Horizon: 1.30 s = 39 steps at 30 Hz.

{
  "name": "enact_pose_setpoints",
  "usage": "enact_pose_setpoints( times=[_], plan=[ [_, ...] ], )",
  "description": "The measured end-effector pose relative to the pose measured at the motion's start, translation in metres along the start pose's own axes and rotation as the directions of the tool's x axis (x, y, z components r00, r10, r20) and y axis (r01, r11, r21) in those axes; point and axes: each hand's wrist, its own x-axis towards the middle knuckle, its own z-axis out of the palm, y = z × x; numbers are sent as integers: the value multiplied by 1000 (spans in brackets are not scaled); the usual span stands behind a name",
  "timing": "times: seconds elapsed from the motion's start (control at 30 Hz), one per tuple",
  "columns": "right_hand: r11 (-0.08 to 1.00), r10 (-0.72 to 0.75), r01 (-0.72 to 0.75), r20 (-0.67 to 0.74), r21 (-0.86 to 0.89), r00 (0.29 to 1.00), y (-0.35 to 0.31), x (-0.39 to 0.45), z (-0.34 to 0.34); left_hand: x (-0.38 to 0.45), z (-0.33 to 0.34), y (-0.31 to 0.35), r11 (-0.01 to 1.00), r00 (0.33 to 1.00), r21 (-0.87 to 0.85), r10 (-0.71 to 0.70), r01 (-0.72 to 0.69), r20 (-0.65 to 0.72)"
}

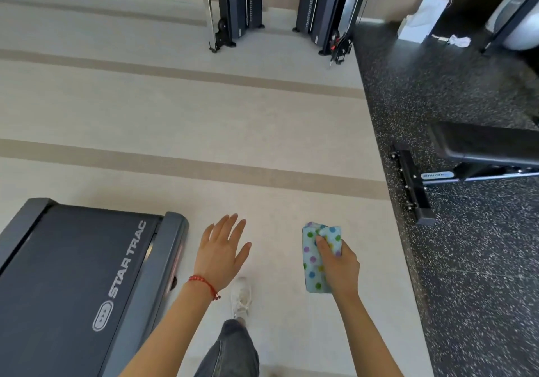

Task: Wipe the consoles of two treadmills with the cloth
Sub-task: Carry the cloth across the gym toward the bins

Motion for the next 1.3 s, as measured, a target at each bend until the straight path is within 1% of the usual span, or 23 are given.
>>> enact_pose_setpoints(
  times=[0.13, 0.37, 0.53, 0.73, 1.0, 1.13, 1.3],
  plan=[
    [1000, -8, 8, -18, 12, 1000, -41, 68, 43, 84, -5, -38, 1000, 1000, 6, 6, -6, 10],
    [1000, -19, 19, -17, 18, 1000, -122, 162, 105, 211, -38, -89, 999, 1000, 32, 19, -19, -14],
    [999, -19, 20, -15, 48, 1000, -161, 226, 132, 291, -50, -110, 1000, 999, 25, 19, -18, -28],
    [997, -51, 52, -17, 59, 999, -211, 336, 165, 406, -49, -131, 1000, 1000, 19, 6, -6, -24],
    [995, -90, 88, 17, 55, 996, -309, 490, 203, 572, -72, -149, 999, 999, 38, -24, 26, -46],
    [995, -88, 86, 23, 56, 996, -354, 550, 226, 643, -89, -164, 998, 997, 32, -43, 45, -61],
    [995, -92, 90, 40, 52, 995, -399, 621, 270, 729, -101, -197, 997, 994, 32, -70, 73, -81]
  ],
)
